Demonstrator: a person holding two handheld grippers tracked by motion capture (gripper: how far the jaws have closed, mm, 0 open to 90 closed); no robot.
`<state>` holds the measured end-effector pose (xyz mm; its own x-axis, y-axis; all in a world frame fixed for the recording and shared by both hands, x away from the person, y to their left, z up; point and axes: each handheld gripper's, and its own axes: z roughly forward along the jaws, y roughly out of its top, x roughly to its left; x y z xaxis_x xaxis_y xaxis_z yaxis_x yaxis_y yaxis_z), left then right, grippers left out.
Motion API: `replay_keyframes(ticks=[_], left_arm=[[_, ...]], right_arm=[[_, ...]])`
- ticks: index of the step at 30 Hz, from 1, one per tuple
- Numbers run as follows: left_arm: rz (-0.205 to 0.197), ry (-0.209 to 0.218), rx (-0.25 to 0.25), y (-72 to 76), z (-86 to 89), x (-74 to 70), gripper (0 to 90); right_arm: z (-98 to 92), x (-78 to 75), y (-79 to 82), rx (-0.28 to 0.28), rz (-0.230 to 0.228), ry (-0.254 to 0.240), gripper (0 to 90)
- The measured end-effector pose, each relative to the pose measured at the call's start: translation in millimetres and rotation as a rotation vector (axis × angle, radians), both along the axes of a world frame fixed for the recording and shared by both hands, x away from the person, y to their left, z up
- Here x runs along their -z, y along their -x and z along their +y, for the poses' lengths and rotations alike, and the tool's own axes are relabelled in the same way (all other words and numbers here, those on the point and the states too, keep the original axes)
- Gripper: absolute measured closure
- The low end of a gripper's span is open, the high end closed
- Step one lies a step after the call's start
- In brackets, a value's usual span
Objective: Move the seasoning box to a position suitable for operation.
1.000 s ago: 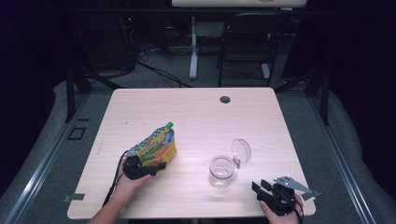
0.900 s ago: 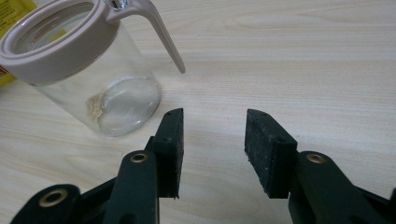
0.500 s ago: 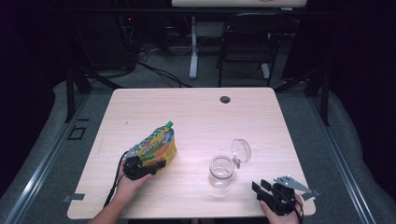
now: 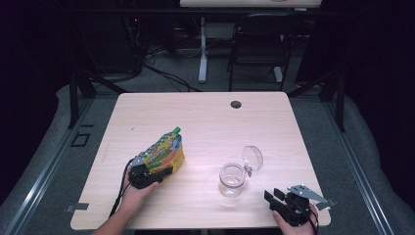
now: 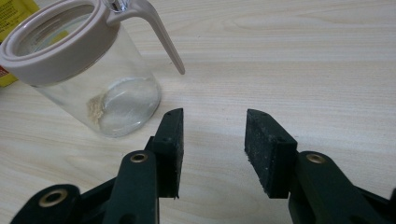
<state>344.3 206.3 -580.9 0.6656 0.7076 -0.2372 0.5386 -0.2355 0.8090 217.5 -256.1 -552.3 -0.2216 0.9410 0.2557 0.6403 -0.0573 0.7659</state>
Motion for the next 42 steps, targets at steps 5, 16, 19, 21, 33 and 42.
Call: replay_keyframes(ticks=[5, 16, 19, 21, 33, 42], left_arm=[[0.009, -0.004, -0.004, -1.3, 2.5, -2.8, 59.5], [-0.047, -0.046, 0.004, 3.7, 2.9, -15.7, 59.6], [-0.079, -0.08, 0.022, 6.2, 1.0, -20.0, 59.6], [-0.098, -0.093, 0.022, 8.1, -0.7, -22.1, 59.6], [-0.196, -0.222, 0.039, 19.5, -8.1, -35.1, 59.6], [-0.237, -0.3, 0.049, 25.9, -11.7, -39.5, 59.7]], right_arm=[[-0.3, 0.0, 0.3, -0.003, -0.003, -0.003, 57.5], [-0.6, 0.0, -0.2, -0.007, -0.003, -0.009, 57.3], [-0.6, 0.0, -0.4, -0.009, -0.005, -0.009, 57.2], [-0.3, 0.1, -0.5, -0.012, -0.009, -0.01, 57.1], [0.8, -2.2, 0.1, -0.035, -0.022, 0.003, 56.7], [4.0, -5.1, 1.5, -0.048, -0.088, 0.064, 53.6]])
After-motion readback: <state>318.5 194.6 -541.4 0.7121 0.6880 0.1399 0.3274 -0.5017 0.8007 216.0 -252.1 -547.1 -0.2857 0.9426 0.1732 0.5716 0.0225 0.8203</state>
